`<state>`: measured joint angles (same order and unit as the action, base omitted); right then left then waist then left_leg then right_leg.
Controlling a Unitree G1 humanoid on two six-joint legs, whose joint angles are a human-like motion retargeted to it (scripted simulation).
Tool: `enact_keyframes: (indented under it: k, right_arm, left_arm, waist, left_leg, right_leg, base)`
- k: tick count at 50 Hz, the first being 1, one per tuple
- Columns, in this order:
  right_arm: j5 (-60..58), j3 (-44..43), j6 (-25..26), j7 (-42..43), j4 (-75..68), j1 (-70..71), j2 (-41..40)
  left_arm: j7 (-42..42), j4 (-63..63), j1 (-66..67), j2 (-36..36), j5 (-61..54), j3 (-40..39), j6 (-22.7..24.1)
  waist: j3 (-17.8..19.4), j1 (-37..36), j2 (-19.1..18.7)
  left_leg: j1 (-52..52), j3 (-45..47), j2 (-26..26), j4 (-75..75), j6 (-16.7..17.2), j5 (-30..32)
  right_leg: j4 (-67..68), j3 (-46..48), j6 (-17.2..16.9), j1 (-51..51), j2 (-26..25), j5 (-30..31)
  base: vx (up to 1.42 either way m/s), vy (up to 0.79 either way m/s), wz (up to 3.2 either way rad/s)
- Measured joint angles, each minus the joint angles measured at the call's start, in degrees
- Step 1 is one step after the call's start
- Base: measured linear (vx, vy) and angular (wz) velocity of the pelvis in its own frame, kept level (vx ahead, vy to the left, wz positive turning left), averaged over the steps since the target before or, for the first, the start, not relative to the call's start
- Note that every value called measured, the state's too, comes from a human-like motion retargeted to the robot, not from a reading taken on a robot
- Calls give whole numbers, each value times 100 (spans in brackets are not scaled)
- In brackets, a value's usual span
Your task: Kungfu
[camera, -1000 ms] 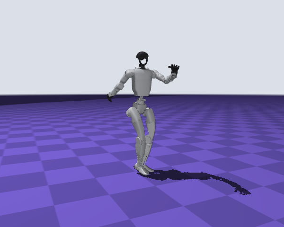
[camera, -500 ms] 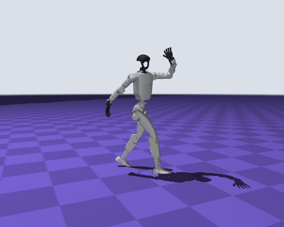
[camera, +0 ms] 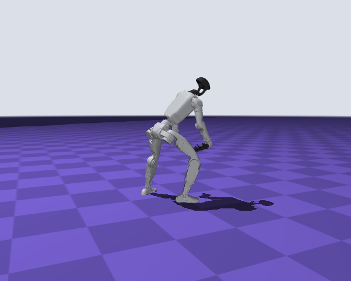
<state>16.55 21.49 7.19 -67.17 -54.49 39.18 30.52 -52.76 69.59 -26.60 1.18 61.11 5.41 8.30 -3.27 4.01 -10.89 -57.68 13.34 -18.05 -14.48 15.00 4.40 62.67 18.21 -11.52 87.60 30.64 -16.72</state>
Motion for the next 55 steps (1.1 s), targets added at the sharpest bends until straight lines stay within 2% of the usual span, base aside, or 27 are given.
enact_keyframes:
  k: [2,3,5,9,15,20,23,27,28,30,32,35,38,41,42,43,45,47,48,49,50,52,53,55]
  right_arm:
    - [-444,-116,-444,283,-205,-58,-391]
    - [-505,-161,-496,411,-299,-102,-515]
    - [-484,-263,-533,706,-656,-195,-947]
    - [-115,-189,-421,665,-866,-316,-1139]
    - [-367,139,-757,921,-492,-374,-792]
    - [-448,160,-1040,1386,-92,-464,-572]
    - [80,208,-1328,1962,367,-503,-461]
    - [461,498,-1836,2470,1111,-475,-226]
    - [478,587,-1917,2556,1362,-457,-172]
    - [445,675,-2044,2659,1790,-366,-56]
    - [416,727,-2138,2792,2216,-233,64]
    - [386,739,-2306,3118,2886,-54,196]
    - [246,762,-2516,3648,3481,38,260]
    - [-38,721,-2711,4218,4058,-53,245]
    - [-144,673,-2760,4414,4243,-109,262]
    - [-276,598,-2802,4638,4422,-186,283]
    - [-674,279,-2878,5224,4811,-497,227]
    - [-1228,-248,-3073,5886,5240,-947,111]
    - [-1505,-527,-3183,6281,5493,-1218,48]
    - [-1795,-765,-3312,6789,5770,-1517,-33]
    - [-2092,-982,-3451,7352,6060,-1831,-121]
    - [-2731,-1291,-3846,8642,6542,-2422,-223]
    - [-2997,-1371,-4019,9319,6736,-2702,-243]
    - [-3394,-1368,-4266,10373,6949,-3168,-312]
  left_arm:
    - [-223,-86,207,28,24,-47,-81]
    - [-258,-116,285,60,2,-92,-84]
    - [-276,-173,507,68,-128,-152,-123]
    - [-139,-231,680,52,-515,-113,-228]
    - [99,-439,725,-147,-826,181,-380]
    - [254,-619,699,-135,-1079,311,-808]
    - [452,-893,804,-28,-1699,302,-1145]
    - [654,-1279,1257,128,-2422,66,-1102]
    - [698,-1407,1405,99,-2566,-36,-1052]
    - [752,-1648,1653,45,-2756,-251,-948]
    - [766,-1890,1881,-86,-2891,-504,-839]
    - [858,-2282,2215,-382,-3107,-991,-645]
    - [1269,-2670,2421,-806,-3346,-1578,-354]
    - [2093,-3068,2309,-1491,-3764,-2246,101]
    - [2430,-3184,2164,-1767,-3915,-2386,242]
    - [2792,-3283,1955,-2059,-4103,-2429,328]
    - [3598,-3418,1329,-2628,-4664,-2362,221]
    - [4533,-3568,504,-2816,-5317,-2026,76]
    - [5021,-3642,88,-2803,-5646,-1813,43]
    - [5401,-3731,-257,-2724,-5951,-1499,-46]
    - [5728,-3829,-568,-2611,-6244,-1135,-163]
    - [6100,-4118,-811,-2080,-6603,-149,-343]
    - [6302,-4230,-826,-1749,-6718,288,-371]
    - [6834,-4300,-714,-972,-6996,1117,-394]
  waist:
    - [134,-140,57]
    - [162,-173,71]
    - [208,-237,62]
    - [134,-118,68]
    - [61,126,99]
    - [5,198,219]
    - [15,36,296]
    - [-148,-256,435]
    - [-146,-407,468]
    - [-197,-602,530]
    - [-256,-742,650]
    - [-275,-984,811]
    - [-410,-1198,882]
    - [-854,-1012,769]
    - [-988,-880,698]
    - [-1076,-747,647]
    - [-1180,-354,513]
    - [-1136,-165,517]
    - [-1108,-249,596]
    - [-1093,-357,704]
    - [-1084,-477,826]
    - [-959,-260,765]
    - [-829,-160,787]
    - [-525,155,780]
  left_leg:
    - [42,-6,80,100,0,81]
    - [62,20,133,161,0,126]
    - [103,41,70,237,0,200]
    - [219,271,126,507,0,268]
    - [462,641,142,848,0,250]
    - [541,821,129,820,0,369]
    - [418,1126,-134,548,0,696]
    - [504,2121,-720,180,-18,1425]
    - [567,2337,-935,-16,-70,1519]
    - [587,2801,-1001,-299,-339,1556]
    - [661,3057,-837,-487,-769,1392]
    - [932,2844,-520,-622,-836,917]
    - [1147,2651,-244,-885,-1108,389]
    - [1020,2039,57,-1239,-1355,-16]
    - [1001,1743,233,-1317,-1455,-138]
    - [1061,1420,459,-1323,-1533,-246]
    - [1174,620,932,-1290,-1632,-272]
    - [1464,273,1230,-1094,-1728,-98]
    - [1663,376,1236,-981,-1767,-43]
    - [1891,533,1231,-855,-1770,-26]
    - [2134,717,1219,-721,-1755,-30]
    - [2588,584,1401,-428,-1819,40]
    - [2864,664,1556,-246,-1920,112]
    - [3374,627,1738,-2,-1970,213]
  right_leg:
    - [89,-103,-9,34,3,13]
    - [122,-185,-2,71,14,-6]
    - [113,-144,21,-36,-41,-48]
    - [37,-177,62,-71,114,-37]
    - [-183,-197,156,-188,168,54]
    - [-461,-126,353,-493,276,107]
    - [-789,179,470,-989,251,194]
    - [-1218,686,641,-1919,156,155]
    - [-1416,834,688,-2262,35,191]
    - [-1864,999,731,-2769,60,434]
    - [-2327,1060,772,-3228,202,731]
    - [-3052,1046,847,-4069,294,1158]
    - [-3874,1012,789,-5080,196,1433]
    - [-4601,493,616,-6008,-355,1284]
    - [-4726,108,722,-6277,-675,1282]
    - [-4704,-500,1090,-6457,-1119,1225]
    - [-3843,-2070,1359,-6421,-2280,928]
    - [-2782,-1768,304,-6069,-2653,609]
    - [-2418,-1942,38,-5758,-3053,324]
    - [-2334,-1962,88,-5495,-3297,145]
    - [-2390,-1904,297,-5258,-3462,20]
    - [-2828,-1409,1043,-4794,-3569,112]
    - [-3135,-1577,1250,-4616,-3837,302]
    - [-3819,-2319,1509,-4241,-4484,1049]
  base:
    - [-11,-7,52]
    - [-3,0,34]
    - [0,0,0]
    - [7,13,10]
    - [11,16,-18]
    - [16,7,4]
    - [21,1,17]
    - [43,-20,26]
    - [59,4,-3]
    - [47,18,50]
    - [55,50,93]
    - [70,55,70]
    - [88,63,73]
    - [91,46,175]
    - [87,35,251]
    - [93,44,262]
    - [91,30,275]
    - [74,13,173]
    - [63,15,21]
    - [54,12,-61]
    - [49,10,-29]
    - [50,15,34]
    - [45,13,41]
    - [37,8,76]
